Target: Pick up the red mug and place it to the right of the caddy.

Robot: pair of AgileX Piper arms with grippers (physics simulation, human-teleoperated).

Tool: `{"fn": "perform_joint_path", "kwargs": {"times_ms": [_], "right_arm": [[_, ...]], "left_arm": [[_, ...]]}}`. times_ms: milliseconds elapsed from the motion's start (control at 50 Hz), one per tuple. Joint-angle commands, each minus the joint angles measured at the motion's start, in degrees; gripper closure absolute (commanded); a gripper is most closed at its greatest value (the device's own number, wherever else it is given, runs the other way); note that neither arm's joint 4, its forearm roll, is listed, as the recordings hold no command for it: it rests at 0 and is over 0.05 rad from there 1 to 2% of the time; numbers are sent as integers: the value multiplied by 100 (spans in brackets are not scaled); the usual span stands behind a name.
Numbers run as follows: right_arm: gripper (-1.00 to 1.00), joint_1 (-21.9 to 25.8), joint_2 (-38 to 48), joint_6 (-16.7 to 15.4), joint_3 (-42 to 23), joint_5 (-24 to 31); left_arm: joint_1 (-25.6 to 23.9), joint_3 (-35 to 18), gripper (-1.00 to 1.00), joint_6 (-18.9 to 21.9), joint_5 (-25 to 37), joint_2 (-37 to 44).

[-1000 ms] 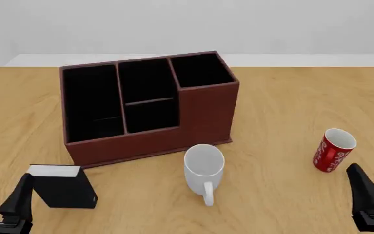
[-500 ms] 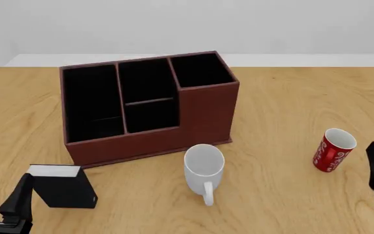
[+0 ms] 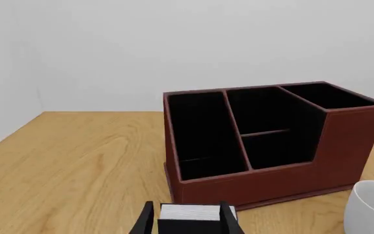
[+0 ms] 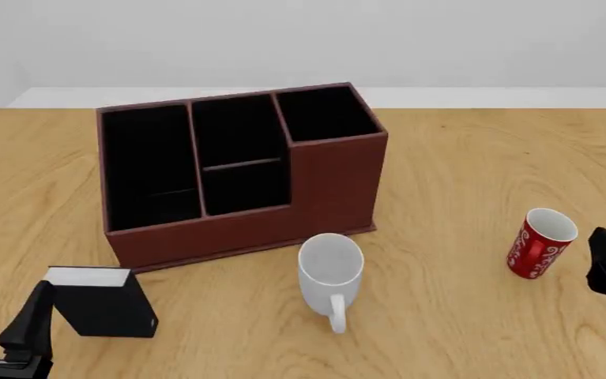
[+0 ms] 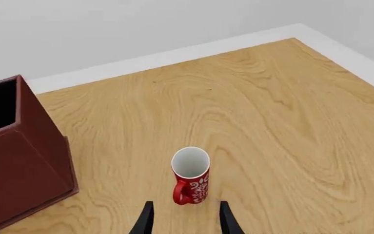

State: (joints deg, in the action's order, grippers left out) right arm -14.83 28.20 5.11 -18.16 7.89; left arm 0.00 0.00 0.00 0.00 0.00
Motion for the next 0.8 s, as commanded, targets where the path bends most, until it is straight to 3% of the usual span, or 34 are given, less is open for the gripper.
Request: {"fn": "perform_joint_path", "kwargs": {"times_ms": [20,200,800], "right_arm": [[-100,-45,593,3,119,-496],[-100,-23,1160,98,189,-937],[-100,167,2034,392,152,-1565]], "left_arm": [[0,0,-100,0,0,0],[0,0,-100,0,0,0],[0,0,-100,0,0,0]]}}
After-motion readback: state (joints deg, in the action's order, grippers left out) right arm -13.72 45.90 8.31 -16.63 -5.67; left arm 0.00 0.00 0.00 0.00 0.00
